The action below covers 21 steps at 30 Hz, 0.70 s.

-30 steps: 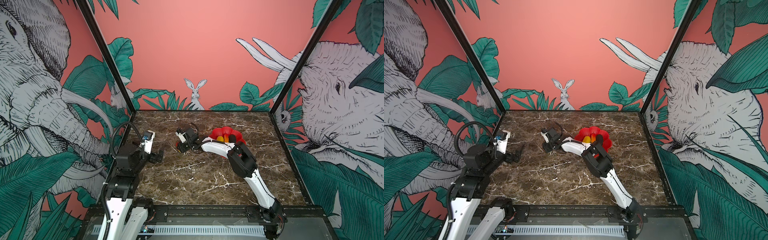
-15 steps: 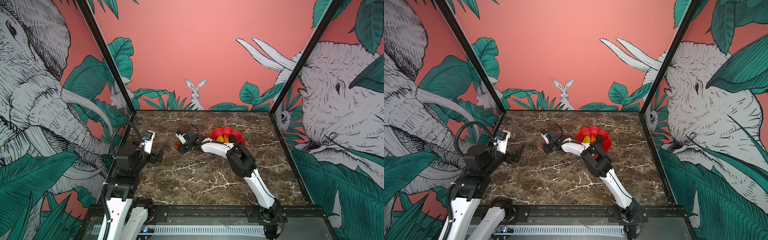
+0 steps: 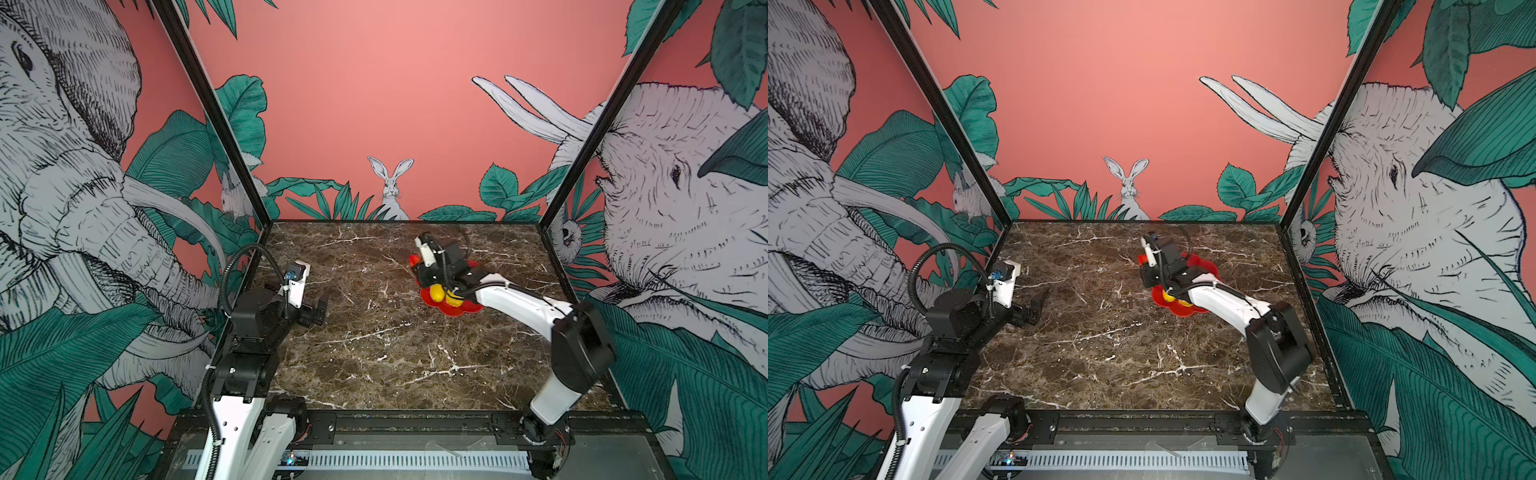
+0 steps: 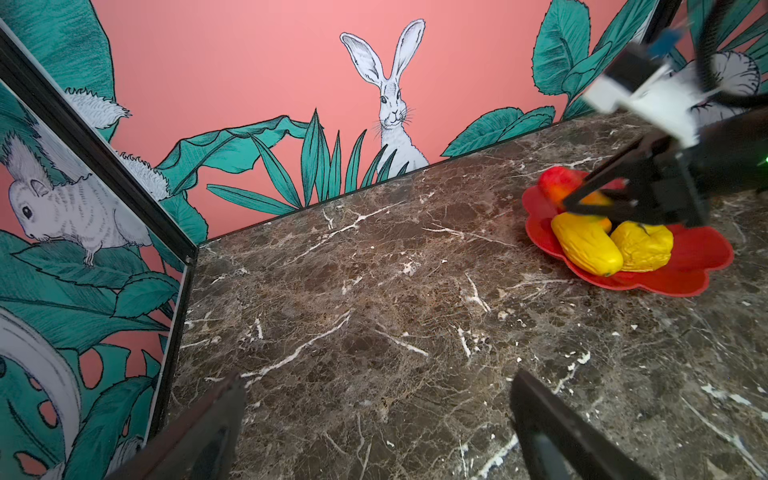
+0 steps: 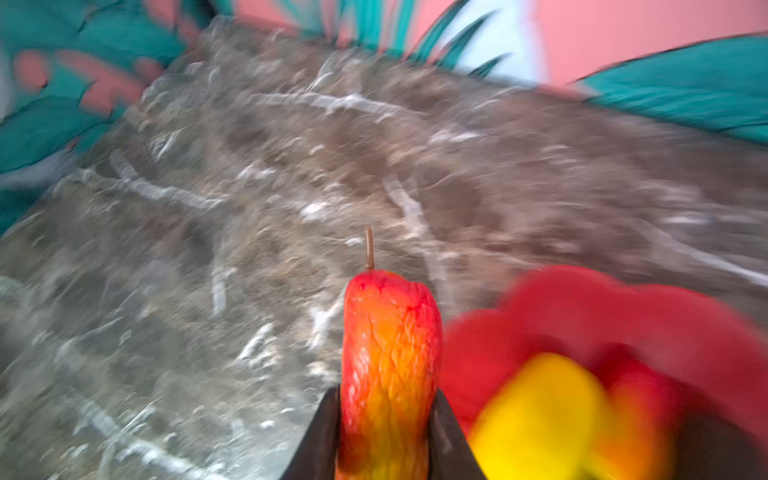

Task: Place and organize the fake fruits in the fruit bowl
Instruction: 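Carry the red-orange mango with the right gripper over the bowl, then lower the red-orange mango into the bowl and open the right gripper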

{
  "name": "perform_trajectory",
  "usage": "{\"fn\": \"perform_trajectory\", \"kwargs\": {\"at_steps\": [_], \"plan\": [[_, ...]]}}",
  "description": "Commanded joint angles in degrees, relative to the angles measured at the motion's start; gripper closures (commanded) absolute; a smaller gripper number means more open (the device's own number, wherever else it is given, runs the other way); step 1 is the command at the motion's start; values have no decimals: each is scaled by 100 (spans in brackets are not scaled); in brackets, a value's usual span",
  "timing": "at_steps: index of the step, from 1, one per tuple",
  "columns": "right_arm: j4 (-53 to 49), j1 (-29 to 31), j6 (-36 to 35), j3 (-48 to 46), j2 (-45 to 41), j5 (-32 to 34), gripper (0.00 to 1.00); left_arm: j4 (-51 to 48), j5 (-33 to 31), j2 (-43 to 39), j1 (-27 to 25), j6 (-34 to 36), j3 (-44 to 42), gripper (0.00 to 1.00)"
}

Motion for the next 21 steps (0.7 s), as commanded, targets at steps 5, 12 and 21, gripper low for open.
{"fn": "perform_trajectory", "kwargs": {"at_steps": [5,12,21], "plan": [[-393,-119,750,-1342,-1490,1687,100,14,44,-21,-1,66,-75,0],[-182,-204,1734,-2350,-2282,2491,100,11,75,-14,1,49,-75,0],[87,-509,2333,-2542,-1932,2622,100,13,75,-35,2,49,-84,0]]}}
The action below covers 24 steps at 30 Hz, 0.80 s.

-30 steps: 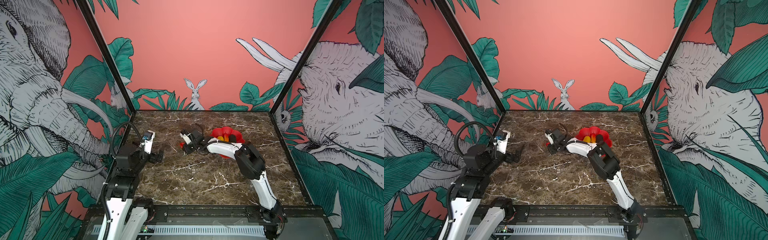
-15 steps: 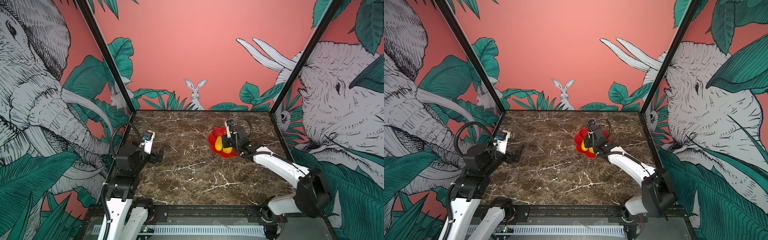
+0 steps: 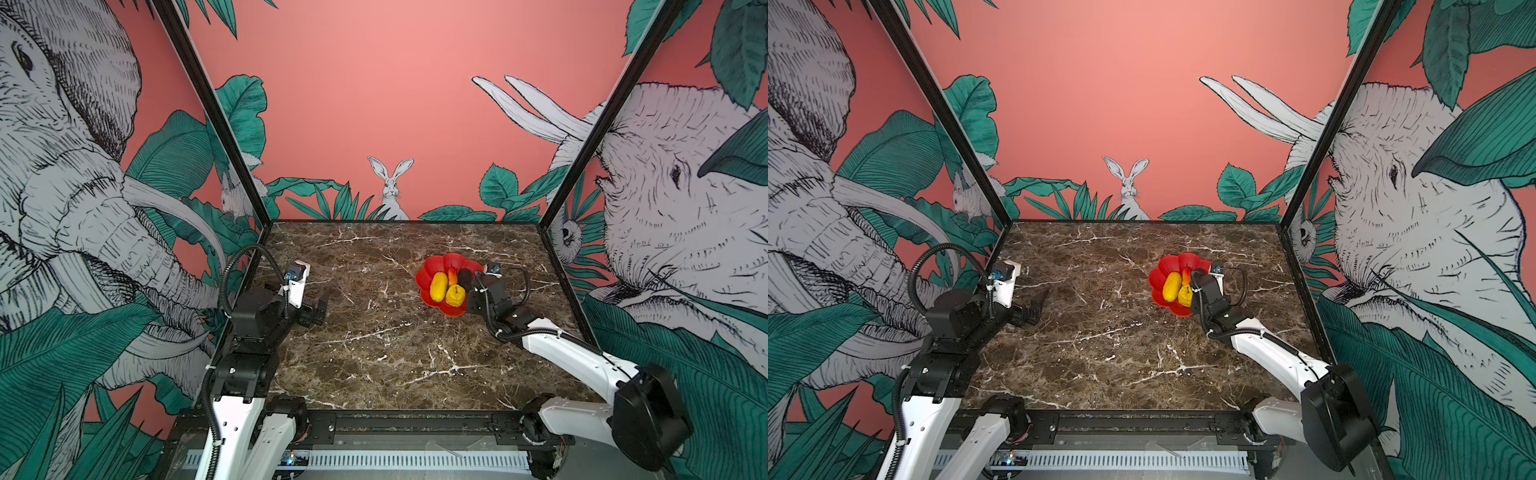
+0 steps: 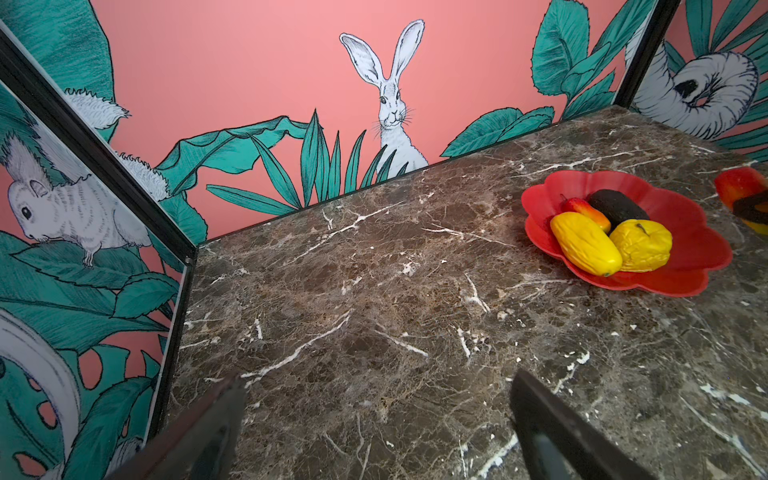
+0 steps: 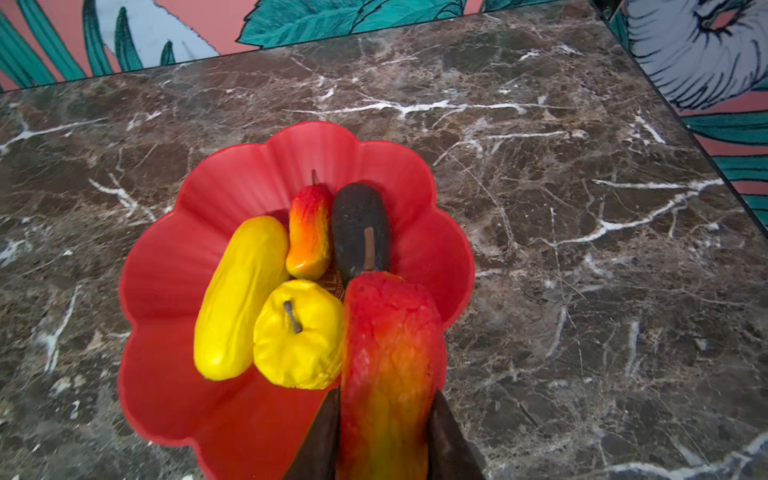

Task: Place and organize the fake fruits in the fruit bowl
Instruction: 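Lower the red-orange mango into the bowl and open the right gripper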

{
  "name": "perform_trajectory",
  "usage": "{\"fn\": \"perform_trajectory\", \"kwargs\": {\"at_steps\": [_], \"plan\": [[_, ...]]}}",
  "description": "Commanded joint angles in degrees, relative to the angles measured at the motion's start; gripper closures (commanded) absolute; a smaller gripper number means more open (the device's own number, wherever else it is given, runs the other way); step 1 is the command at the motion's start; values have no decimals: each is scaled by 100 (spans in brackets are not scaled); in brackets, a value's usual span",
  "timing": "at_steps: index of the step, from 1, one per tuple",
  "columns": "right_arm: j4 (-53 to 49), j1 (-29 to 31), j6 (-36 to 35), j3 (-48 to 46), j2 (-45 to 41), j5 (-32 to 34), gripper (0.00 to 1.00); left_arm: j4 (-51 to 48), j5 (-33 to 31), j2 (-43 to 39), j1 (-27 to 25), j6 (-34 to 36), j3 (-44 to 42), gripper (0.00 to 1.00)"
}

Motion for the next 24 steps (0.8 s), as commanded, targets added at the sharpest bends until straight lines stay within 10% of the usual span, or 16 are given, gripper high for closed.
{"fn": "perform_trajectory", "kwargs": {"at_steps": [1,24], "plan": [[399,-94,413,0,198,207,100,12,67,-29,-1,49,-84,0],[1104,-396,725,76,1306,-269,82,20,58,28,3,58,-84,0]]}}
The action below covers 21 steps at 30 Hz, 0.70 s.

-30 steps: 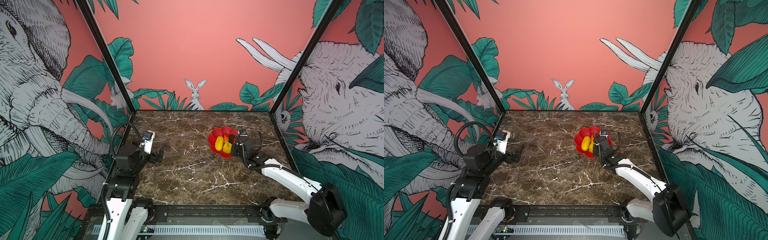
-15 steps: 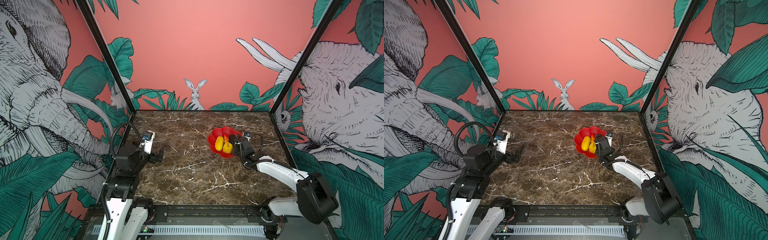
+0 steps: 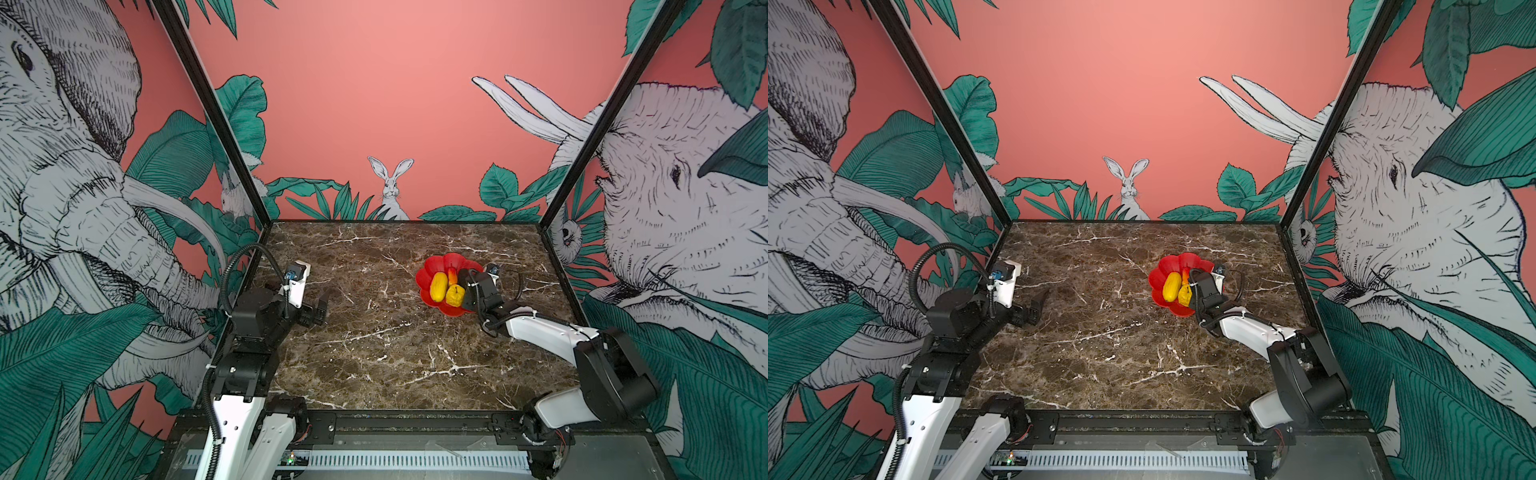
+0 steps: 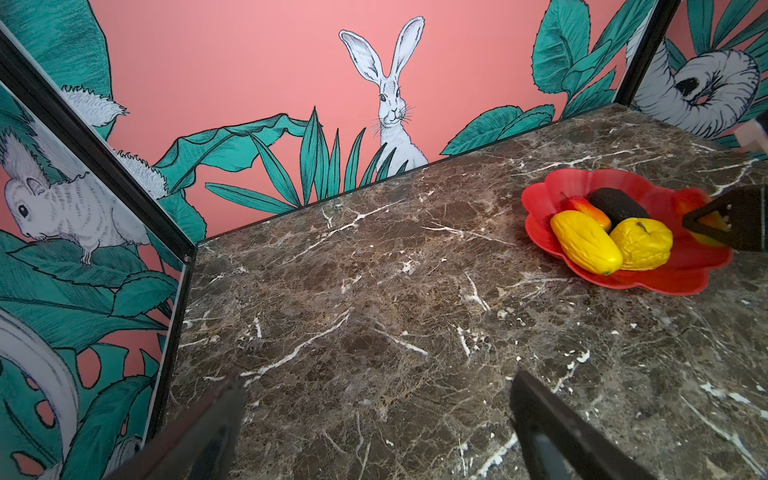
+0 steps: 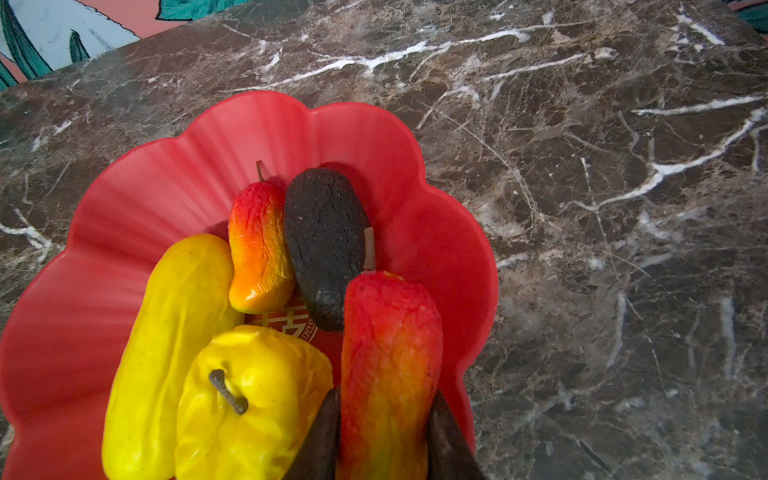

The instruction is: Place and organize the fake fruits in the fruit bowl

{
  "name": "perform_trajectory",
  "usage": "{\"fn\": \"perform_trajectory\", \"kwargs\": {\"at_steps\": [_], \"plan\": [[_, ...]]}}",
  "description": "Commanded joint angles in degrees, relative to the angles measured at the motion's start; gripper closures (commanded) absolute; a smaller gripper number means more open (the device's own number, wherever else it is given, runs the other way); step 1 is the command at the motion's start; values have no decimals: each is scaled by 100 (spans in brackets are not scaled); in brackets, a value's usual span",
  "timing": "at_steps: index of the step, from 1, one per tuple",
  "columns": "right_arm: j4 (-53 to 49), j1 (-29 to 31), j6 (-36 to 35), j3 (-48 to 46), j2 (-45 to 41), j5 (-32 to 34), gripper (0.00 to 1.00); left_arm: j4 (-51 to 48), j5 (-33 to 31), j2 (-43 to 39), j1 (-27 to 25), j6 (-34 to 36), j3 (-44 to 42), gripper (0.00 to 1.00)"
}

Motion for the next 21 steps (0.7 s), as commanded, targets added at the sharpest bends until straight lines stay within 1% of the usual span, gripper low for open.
{"fn": "perform_trajectory", "kwargs": {"at_steps": [1,5,9,13,19,20,21], "plan": [[229,-43,130,78,69,-29,81,21,69,4,2,58,-75,0],[236,-60,121,95,96,-66,72,20,67,4,0,58,-75,0],[219,-62,62,120,46,-71,59,22,67,-1,2,58,-75,0],[149,-68,-25,137,-91,-57,49,20,71,10,2,57,-75,0],[-80,-68,-299,213,-524,28,38,14,58,4,2,58,-75,0],[-148,-70,-419,232,-657,62,34,12,50,4,1,64,-75,0],[-201,-70,-595,249,-820,81,29,11,41,-1,1,66,-75,0]]}}
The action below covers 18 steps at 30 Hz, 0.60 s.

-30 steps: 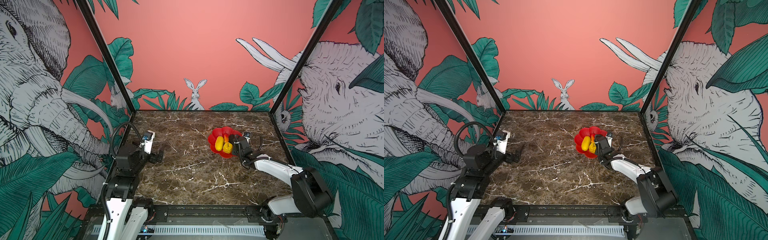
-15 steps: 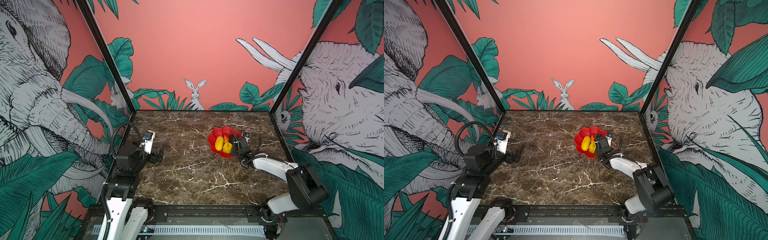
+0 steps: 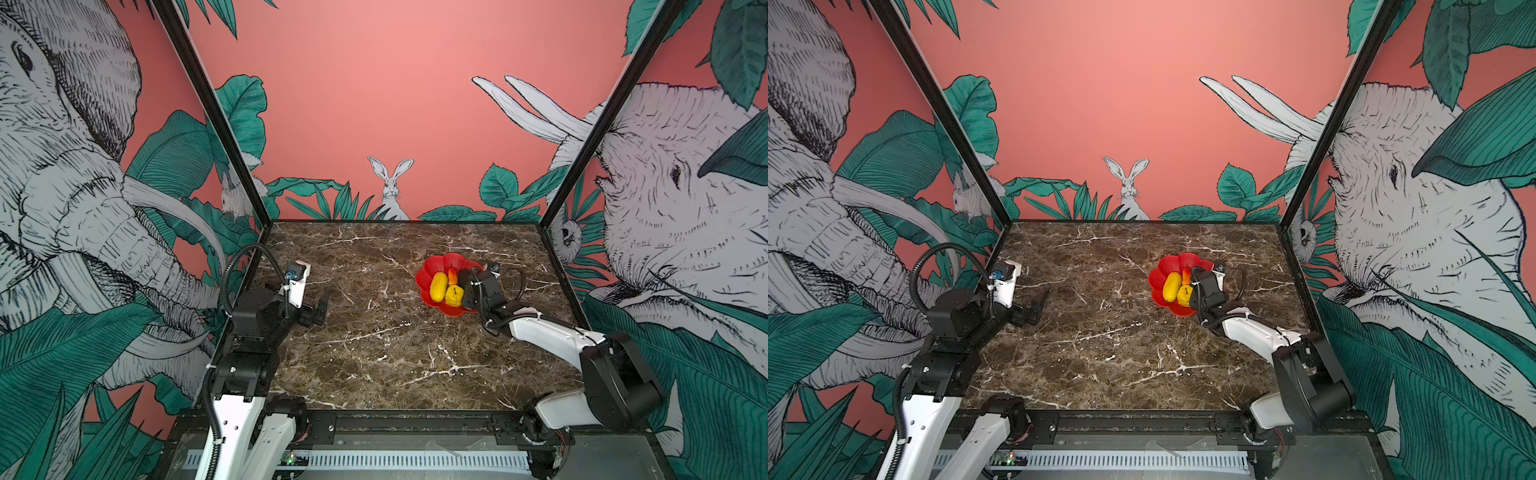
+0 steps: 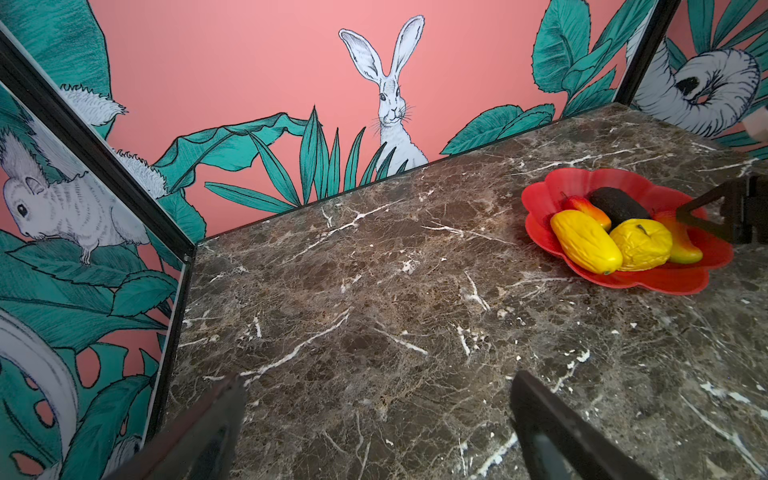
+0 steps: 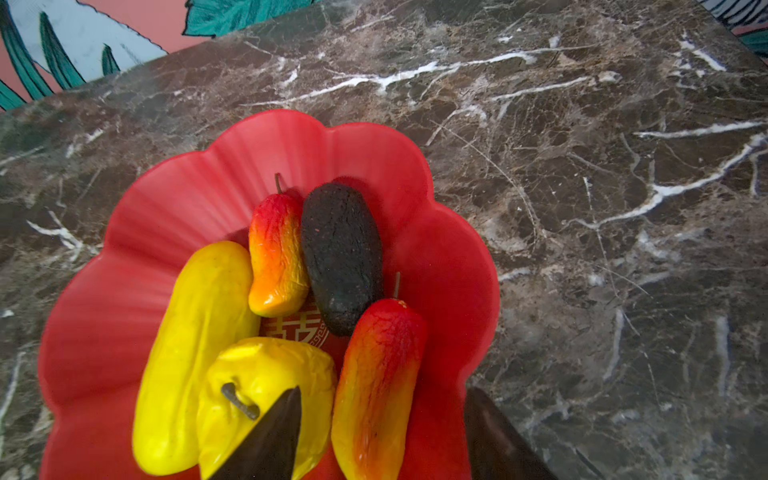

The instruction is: Place and organize the fake fruits in the fruit bowl

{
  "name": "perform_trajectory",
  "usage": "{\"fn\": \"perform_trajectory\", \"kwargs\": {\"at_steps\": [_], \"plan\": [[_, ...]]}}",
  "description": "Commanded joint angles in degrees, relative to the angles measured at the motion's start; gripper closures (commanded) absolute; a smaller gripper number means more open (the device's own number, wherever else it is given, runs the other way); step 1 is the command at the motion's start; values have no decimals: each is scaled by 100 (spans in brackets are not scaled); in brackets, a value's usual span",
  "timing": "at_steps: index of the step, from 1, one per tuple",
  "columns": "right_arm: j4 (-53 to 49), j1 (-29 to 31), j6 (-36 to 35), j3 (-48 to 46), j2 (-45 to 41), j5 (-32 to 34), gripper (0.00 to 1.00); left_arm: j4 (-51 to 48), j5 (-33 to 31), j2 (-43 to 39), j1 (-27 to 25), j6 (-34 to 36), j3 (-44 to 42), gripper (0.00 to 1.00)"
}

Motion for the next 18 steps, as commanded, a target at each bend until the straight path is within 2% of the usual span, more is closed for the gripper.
{"fn": "perform_trajectory", "kwargs": {"at_steps": [1,4,6,9,14,18], "plan": [[-139,-24,-533,230,-553,181,23,11,32,-2,0,66,-73,0],[-155,-61,-1562,201,-1193,113,1,33,-3,26,1,75,-73,0],[-262,-139,-2300,156,-1698,123,0,89,-56,90,1,16,-48,0],[-232,-434,-2945,-133,-2435,156,0,380,-270,259,-2,-330,-29,0],[409,-1280,-3507,-945,-3362,-89,0,741,-830,806,-9,-1199,86,0],[1405,-1700,-3716,-1688,-3287,-135,0,1778,-1628,1037,-41,-1426,-506,0]]}}
